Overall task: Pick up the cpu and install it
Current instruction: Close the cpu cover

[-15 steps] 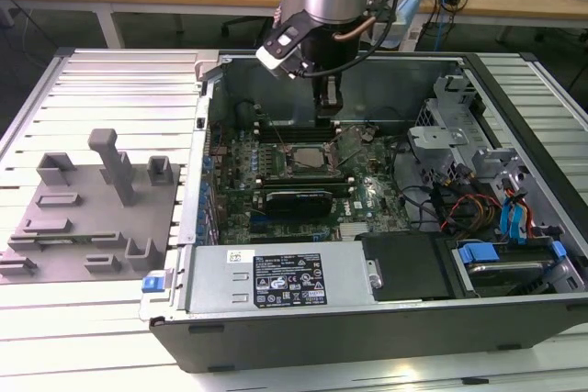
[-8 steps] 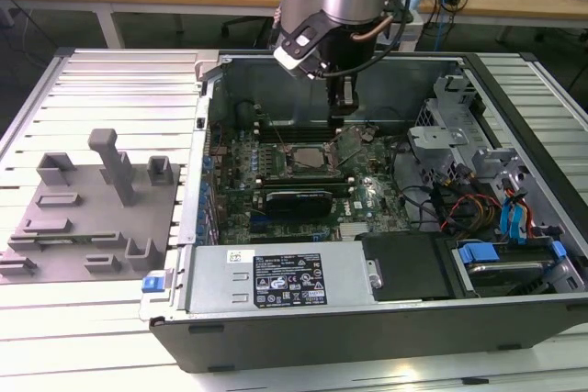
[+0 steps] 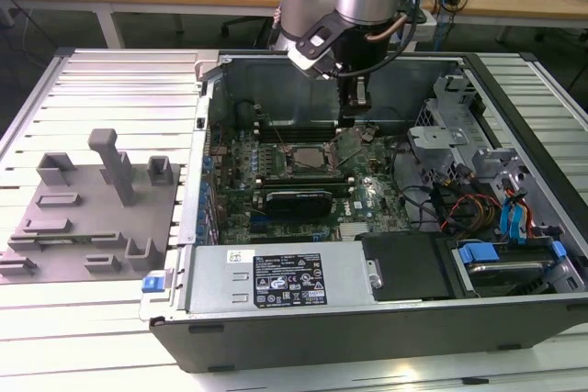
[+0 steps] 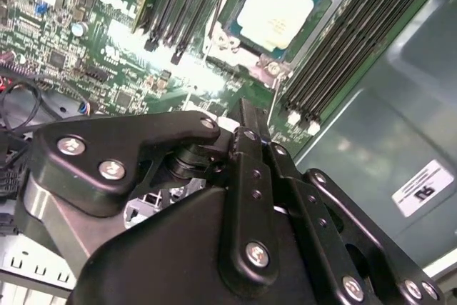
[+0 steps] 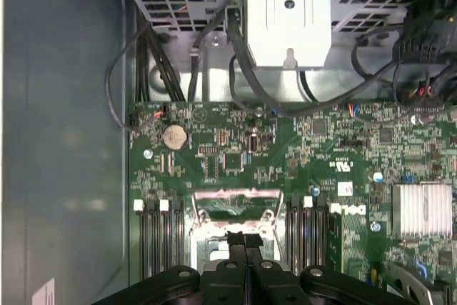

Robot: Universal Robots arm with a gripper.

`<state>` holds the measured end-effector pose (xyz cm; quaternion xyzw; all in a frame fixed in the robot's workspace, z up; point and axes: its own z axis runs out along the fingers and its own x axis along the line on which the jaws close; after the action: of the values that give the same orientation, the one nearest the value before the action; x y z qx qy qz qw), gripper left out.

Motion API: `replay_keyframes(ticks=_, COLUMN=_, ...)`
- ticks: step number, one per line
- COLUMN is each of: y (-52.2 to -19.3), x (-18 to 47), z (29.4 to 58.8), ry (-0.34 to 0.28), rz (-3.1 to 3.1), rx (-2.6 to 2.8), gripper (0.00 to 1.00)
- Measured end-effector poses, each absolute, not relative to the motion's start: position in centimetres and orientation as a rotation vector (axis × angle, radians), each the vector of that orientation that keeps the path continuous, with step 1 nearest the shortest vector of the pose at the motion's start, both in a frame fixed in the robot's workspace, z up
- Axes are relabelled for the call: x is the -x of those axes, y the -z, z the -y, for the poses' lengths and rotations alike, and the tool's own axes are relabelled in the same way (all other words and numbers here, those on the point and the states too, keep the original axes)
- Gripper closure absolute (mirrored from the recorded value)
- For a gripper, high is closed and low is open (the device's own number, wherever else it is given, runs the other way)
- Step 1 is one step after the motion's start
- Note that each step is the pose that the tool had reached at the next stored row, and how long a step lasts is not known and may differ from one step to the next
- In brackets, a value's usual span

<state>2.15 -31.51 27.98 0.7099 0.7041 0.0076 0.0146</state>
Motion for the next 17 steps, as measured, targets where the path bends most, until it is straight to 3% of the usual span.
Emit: replay_keyframes(ticks=17, y=-28.0, x=-5.3, z=31.6, ry=-0.023, rz=-2.192, rx=-2.210, gripper=0.89)
